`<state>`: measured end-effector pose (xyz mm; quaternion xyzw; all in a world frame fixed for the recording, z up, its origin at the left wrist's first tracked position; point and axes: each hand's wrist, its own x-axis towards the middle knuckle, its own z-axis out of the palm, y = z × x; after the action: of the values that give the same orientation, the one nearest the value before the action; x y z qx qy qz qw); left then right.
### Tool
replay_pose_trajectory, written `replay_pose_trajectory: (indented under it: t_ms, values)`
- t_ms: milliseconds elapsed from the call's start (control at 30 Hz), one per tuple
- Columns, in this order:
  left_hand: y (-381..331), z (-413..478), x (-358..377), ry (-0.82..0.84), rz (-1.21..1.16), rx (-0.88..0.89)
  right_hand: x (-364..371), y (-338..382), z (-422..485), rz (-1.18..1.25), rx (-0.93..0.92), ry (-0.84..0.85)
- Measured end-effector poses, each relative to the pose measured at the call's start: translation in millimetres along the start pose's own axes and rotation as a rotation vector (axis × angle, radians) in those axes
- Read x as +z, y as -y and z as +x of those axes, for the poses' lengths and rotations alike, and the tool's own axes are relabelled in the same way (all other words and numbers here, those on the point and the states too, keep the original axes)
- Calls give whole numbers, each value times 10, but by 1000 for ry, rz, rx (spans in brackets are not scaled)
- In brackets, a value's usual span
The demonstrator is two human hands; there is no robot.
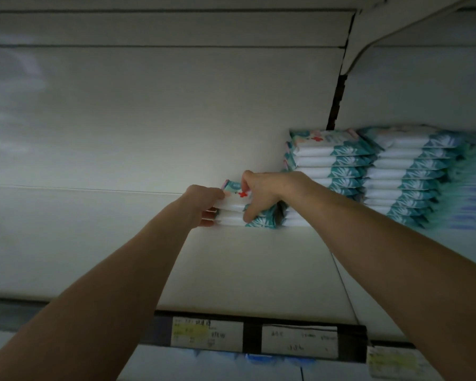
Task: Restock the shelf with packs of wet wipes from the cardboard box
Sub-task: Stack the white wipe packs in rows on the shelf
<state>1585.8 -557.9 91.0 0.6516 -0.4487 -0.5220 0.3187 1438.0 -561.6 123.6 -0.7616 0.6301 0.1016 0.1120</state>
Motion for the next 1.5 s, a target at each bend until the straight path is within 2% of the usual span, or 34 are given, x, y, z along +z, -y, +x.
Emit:
replay_pose_trajectory:
  t_ms: [133,433,667,733,867,1000,1100,1267,1500]
  values:
    - [23,20,0,22,15,-6,27,34,9,-63,4,29]
    - [-75,43,95,3,-37,61,7,9,30,-112,-38,-21]
    - [99,97,-11,-35,-102,-72,-22,19,45,-136,4,54]
    - [155,83,-55,-3,-26,-71,19,10,74,-129,2,29]
    - [243,86,-29,53,385,84,52,7,106,-122,7,-21]
    - [345,190,44,-79,715,277,37,18,98,-112,15,9]
    - [383,227,42,-150,760,306,46,8,90,-94,12,21]
    - [364,259,-60,-174,776,352,77,16,46,-35,-33,-11]
    - [380,284,-139,-131,792,398,70,25,47,26,-43,-67]
